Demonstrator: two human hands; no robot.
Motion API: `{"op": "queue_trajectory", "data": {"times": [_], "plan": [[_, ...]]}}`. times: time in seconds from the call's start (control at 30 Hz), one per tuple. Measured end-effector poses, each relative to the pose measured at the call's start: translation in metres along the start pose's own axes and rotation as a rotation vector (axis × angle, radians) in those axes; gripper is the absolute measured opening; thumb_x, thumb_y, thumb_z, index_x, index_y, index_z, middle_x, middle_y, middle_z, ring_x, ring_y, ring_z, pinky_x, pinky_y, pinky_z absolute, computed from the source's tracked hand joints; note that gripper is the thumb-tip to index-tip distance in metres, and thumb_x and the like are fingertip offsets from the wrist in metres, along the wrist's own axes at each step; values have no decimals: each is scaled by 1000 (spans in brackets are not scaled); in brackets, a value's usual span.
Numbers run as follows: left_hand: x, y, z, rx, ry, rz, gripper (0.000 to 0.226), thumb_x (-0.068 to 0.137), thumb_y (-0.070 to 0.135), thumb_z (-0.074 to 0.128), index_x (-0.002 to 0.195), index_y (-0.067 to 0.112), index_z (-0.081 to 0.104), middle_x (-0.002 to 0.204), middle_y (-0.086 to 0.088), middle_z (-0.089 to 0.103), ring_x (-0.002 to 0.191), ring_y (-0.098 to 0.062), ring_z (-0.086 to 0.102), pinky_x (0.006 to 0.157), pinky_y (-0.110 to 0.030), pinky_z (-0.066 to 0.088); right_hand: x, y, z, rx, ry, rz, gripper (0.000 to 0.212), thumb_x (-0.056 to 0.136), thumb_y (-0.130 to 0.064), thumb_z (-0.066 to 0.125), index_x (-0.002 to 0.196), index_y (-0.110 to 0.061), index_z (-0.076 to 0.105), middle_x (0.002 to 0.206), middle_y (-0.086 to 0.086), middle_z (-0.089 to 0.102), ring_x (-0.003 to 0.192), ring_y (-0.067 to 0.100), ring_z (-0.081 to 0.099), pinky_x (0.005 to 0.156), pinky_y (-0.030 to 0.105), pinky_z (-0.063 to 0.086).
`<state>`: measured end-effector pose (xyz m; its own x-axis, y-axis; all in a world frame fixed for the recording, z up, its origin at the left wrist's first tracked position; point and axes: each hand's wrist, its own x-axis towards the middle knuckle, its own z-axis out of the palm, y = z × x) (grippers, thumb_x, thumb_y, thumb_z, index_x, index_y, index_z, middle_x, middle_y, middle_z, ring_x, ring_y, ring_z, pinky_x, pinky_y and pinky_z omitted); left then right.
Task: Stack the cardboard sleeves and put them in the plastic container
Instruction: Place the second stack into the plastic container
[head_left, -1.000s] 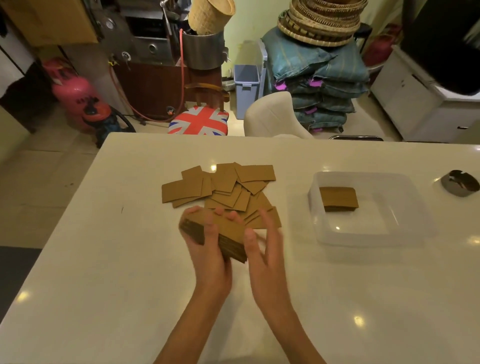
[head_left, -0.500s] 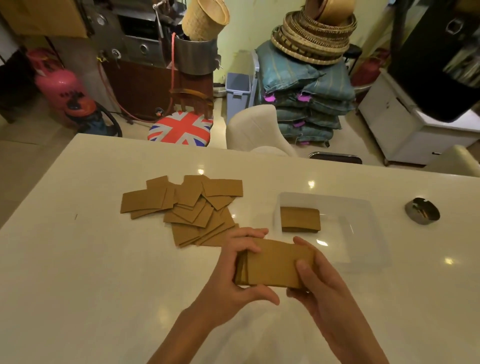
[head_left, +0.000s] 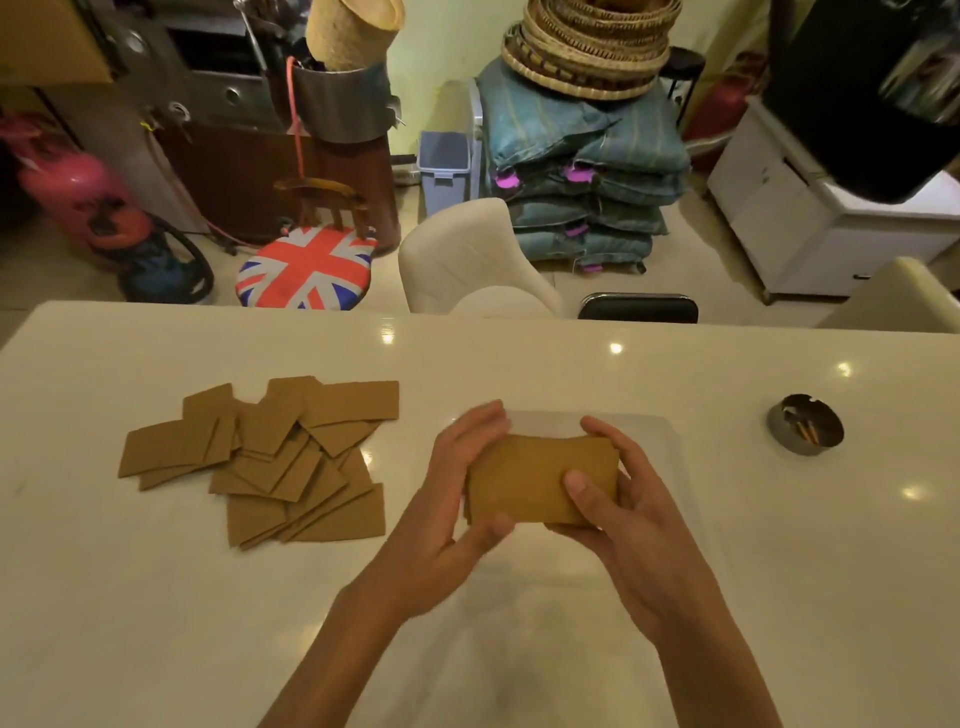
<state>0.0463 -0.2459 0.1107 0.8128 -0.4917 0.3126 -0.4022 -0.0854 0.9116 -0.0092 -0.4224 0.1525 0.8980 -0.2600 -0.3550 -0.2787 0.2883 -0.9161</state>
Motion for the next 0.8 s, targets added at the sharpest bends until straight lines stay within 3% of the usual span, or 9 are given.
{"op": "queue_trajectory", "data": {"times": [0.07,0.13,0.23,0.3,0.37,0.47,0.57,0.67,0.8], "plan": [[11,-13,4,3,156,-184,62,98,59,34,150,29,25,159,10,24,147,-10,23,116,-22,28,29,6,-4,-91,123,-8,48,89,-14,68,130,-31,50,119,0,55,102,20,63,71,29,61],[19,-29,9,-24,302,-399,50,102,52,29,150,36,26,155,20,29,143,2,25,118,-25,25,56,18,-1,-127,225,19,48,90,-9,67,129,-27,46,110,-5,55,92,12,62,68,27,60],[25,-43,18,-71,232,-552,46,102,42,37,147,39,30,150,23,31,140,4,28,110,-14,28,82,40,11,-180,307,36,47,87,-9,70,125,-24,46,97,-14,55,88,10,61,86,45,58],[27,-49,21,15,122,-536,51,103,24,47,149,35,27,153,16,24,138,0,28,98,0,31,88,53,21,-236,354,40,48,87,-14,71,125,-25,46,96,-17,55,89,9,61,91,47,56],[29,-53,20,162,33,-498,66,97,7,54,150,32,23,154,16,12,136,-3,27,94,1,35,88,61,29,-344,409,20,50,88,-19,70,131,-21,46,98,-14,56,93,13,61,91,42,55],[33,-57,15,353,-64,-448,85,89,1,61,151,35,14,149,22,3,134,-9,28,96,-5,37,85,69,33,-521,454,-38,48,91,-25,66,134,-18,46,113,-4,61,103,19,59,90,35,51],[36,-67,15,509,-127,-420,93,84,3,67,149,35,9,151,6,3,134,-20,33,100,-29,48,86,79,34,-738,478,-109,44,93,-32,62,132,-15,51,117,-2,62,113,24,49,90,36,48],[41,-70,20,706,-145,-445,97,78,2,69,147,32,9,149,-9,11,119,-27,44,77,-37,57,92,85,33,-929,513,-69,49,94,-37,59,135,-12,52,141,9,48,123,32,36,101,40,40],[45,-60,28,951,-126,-493,91,79,-6,62,148,25,12,147,-15,18,91,-25,52,57,-31,50,98,88,31,-758,376,18,63,96,-41,51,148,-10,34,140,11,52,127,35,48,106,46,42]]}}
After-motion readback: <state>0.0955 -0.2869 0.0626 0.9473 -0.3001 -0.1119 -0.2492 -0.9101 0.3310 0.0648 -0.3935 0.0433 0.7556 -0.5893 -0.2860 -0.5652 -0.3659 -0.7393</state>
